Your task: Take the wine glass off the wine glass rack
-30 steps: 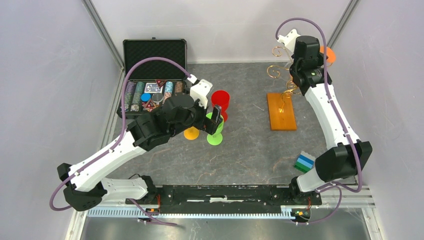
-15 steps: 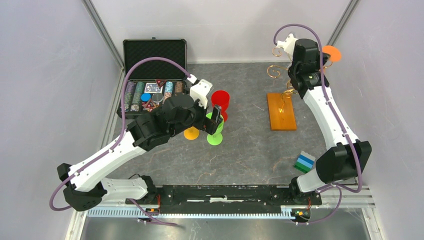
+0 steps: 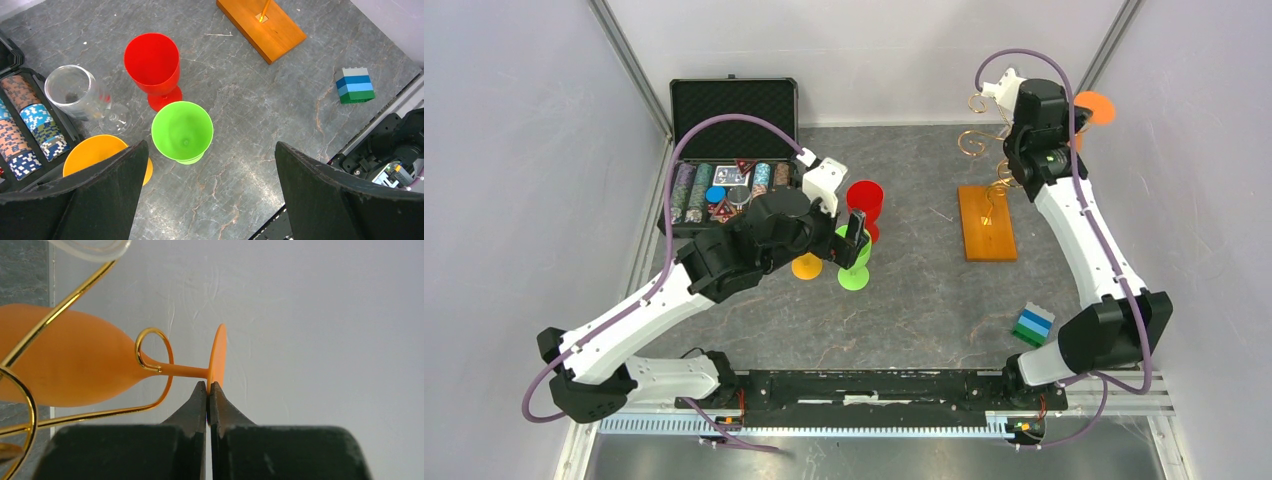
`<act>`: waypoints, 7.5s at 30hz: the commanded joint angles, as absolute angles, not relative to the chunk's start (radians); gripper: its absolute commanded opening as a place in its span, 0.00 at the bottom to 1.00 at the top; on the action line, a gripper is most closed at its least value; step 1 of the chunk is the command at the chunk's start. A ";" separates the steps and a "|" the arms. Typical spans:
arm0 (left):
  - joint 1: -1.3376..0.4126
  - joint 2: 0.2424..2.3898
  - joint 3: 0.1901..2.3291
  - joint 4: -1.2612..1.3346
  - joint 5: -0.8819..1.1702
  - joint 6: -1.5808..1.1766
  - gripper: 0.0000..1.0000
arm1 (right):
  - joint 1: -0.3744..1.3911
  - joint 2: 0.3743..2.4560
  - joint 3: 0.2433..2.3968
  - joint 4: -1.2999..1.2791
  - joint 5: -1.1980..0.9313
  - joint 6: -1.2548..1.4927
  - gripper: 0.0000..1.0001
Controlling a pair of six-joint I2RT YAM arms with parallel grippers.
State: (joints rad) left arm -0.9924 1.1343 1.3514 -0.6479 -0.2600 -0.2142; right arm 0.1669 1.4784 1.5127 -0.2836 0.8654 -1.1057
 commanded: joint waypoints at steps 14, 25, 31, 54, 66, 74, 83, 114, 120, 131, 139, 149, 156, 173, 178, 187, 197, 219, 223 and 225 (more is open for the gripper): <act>-0.989 1.099 1.350 -0.601 -0.255 -0.175 1.00 | 0.224 1.401 1.530 -0.396 0.756 -1.026 0.00; -0.989 1.100 1.353 -0.601 -0.261 -0.172 1.00 | 0.260 1.474 1.593 -0.353 0.791 -1.058 0.00; -0.989 1.107 1.356 -0.601 -0.264 -0.169 1.00 | 0.261 1.510 1.611 -0.307 0.813 -1.093 0.00; -0.989 1.127 1.368 -0.608 -0.280 -0.163 1.00 | 0.213 1.635 1.644 0.056 0.944 -1.314 0.00; -0.989 1.151 1.395 -0.621 -0.293 -0.169 1.00 | 0.151 1.688 1.720 0.206 1.016 -1.291 0.00; -0.989 1.144 1.398 -0.621 -0.307 -0.170 1.00 | 0.128 1.709 1.781 0.386 1.126 -1.284 0.00; -0.989 1.147 1.396 -0.611 -0.300 -0.183 1.00 | 0.133 1.633 1.912 0.239 1.149 -1.070 0.00; -0.983 0.876 1.364 -0.387 -0.067 -0.369 1.00 | 0.212 0.838 1.253 -0.212 -0.286 0.212 0.00; -0.982 0.901 1.344 -0.332 -0.041 -0.443 1.00 | 0.213 0.811 1.106 -0.070 -0.460 0.334 0.00; -0.983 0.970 1.315 -0.190 0.158 -0.487 0.97 | 0.220 0.783 0.972 0.118 -0.536 0.458 0.00; -0.983 1.000 1.323 -0.188 0.170 -0.514 0.73 | 0.276 0.788 0.942 0.155 -0.493 0.472 0.00; -0.983 1.019 1.329 -0.217 0.110 -0.506 0.57 | 0.424 0.823 0.960 0.081 -0.298 0.407 0.00; -0.983 1.019 1.332 -0.302 -0.084 -0.466 0.39 | 0.555 0.843 0.973 0.026 -0.051 0.358 0.00; -0.983 1.017 1.365 -0.422 -0.119 -0.368 0.02 | 0.663 0.919 1.029 -0.044 0.051 0.308 0.17; -0.983 0.989 1.392 -0.516 -0.109 -0.324 0.02 | 0.664 0.875 0.991 0.019 0.051 0.286 0.46; -0.983 0.983 1.491 -0.928 0.153 -0.119 0.02 | 0.663 0.791 0.974 0.059 0.077 0.233 0.54; -0.983 1.023 1.389 -1.081 0.267 -0.042 0.02 | 0.663 0.757 0.992 0.002 0.197 0.175 0.56; -0.980 1.257 1.172 -1.180 -0.193 -0.290 0.02 | 0.663 0.772 1.025 -0.065 0.277 0.135 0.58; -0.978 1.286 1.163 -1.164 -0.209 -0.285 0.02 | 0.663 0.767 1.027 -0.072 0.284 0.136 0.58; -0.977 1.292 1.163 -1.158 -0.211 -0.285 0.04 | 0.663 0.767 1.028 -0.075 0.285 0.138 0.58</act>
State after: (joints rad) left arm -0.9829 1.2877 1.1580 -1.2049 -0.1822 -0.2573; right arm 0.6609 0.7784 0.9852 -0.0872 0.2646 0.1509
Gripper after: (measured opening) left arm 0.055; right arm 0.583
